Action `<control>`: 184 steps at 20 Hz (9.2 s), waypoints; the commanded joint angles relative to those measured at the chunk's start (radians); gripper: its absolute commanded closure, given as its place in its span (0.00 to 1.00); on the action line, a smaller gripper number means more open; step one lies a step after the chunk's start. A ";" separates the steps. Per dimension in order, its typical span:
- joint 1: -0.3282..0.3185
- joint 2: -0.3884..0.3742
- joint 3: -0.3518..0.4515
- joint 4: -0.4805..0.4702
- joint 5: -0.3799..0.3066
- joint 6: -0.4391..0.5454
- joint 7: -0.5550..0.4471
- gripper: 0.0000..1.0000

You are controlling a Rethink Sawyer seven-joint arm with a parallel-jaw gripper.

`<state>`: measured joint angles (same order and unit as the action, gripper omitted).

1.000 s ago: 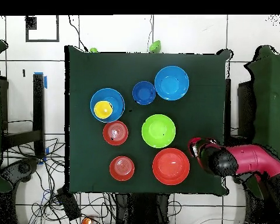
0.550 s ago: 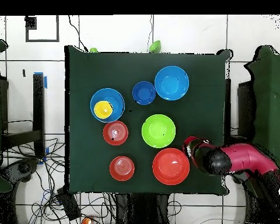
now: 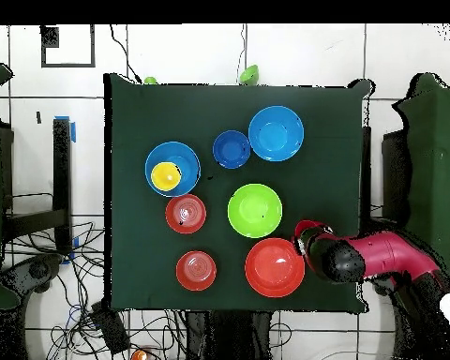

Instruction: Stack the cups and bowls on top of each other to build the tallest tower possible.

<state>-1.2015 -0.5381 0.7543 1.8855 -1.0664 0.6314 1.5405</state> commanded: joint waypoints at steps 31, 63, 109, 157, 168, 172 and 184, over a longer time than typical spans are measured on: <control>0.020 0.031 -0.017 -0.089 -0.084 0.040 -0.316 0.00; 0.072 -0.068 -0.081 -0.064 -0.028 0.318 -0.434 0.00; -0.130 0.000 0.219 -0.042 0.183 0.221 -0.543 0.00; -0.111 0.010 0.167 -0.151 0.092 0.301 -0.697 0.00; -0.099 0.097 0.105 -0.160 0.023 0.271 -0.679 0.00; -0.088 0.132 0.087 -0.179 0.009 0.265 -0.656 0.00; -0.139 0.090 0.072 -0.145 0.001 0.286 -0.689 0.00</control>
<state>-1.3604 -0.4562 0.9012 1.7582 -0.9887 0.8732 1.2200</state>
